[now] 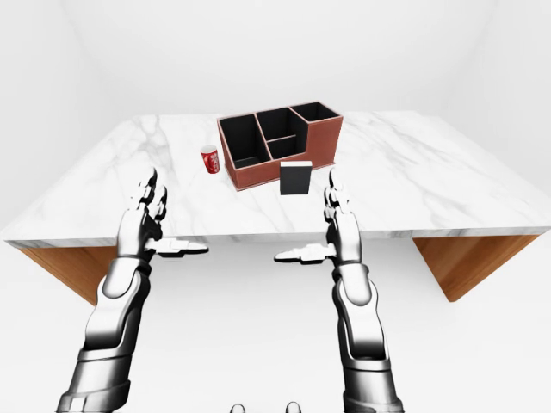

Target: Pick up the book and place it in the left compartment of the caddy.

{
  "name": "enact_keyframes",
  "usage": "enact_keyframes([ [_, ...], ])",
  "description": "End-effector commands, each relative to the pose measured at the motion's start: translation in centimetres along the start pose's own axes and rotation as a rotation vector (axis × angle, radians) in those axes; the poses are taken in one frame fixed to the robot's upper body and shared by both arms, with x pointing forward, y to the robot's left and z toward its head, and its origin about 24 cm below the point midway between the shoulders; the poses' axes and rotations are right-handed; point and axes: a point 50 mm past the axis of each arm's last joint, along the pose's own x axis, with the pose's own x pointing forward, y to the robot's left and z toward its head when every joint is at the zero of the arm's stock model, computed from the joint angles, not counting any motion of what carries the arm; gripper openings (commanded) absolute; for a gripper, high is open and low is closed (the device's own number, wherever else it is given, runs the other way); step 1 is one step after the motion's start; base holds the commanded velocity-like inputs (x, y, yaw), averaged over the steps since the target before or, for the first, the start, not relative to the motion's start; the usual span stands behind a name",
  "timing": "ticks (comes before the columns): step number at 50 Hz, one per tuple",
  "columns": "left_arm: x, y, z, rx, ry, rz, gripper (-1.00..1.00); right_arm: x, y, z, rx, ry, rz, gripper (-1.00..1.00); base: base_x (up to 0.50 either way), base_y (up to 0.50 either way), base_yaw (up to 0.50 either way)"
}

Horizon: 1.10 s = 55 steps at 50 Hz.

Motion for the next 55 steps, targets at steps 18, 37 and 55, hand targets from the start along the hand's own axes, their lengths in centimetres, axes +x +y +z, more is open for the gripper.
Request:
enact_keyframes([
  [18,2.4,0.7,5.8,0.048,-0.218,-0.008,1.00,2.6,1.9,5.1,0.044,-0.213,0.040,1.00,0.09,0.00,0.00],
  [37,2.3,0.4,6.8,0.031,-0.263,-0.011,1.00,2.0,1.8,6.7,0.054,-0.284,0.048,1.00,0.34,0.00,0.00],
  [55,2.1,0.6,7.7,0.028,-0.302,-0.006,1.00,1.6,1.2,7.3,0.053,-0.313,0.044,1.00,0.36,0.04,0.00],
])
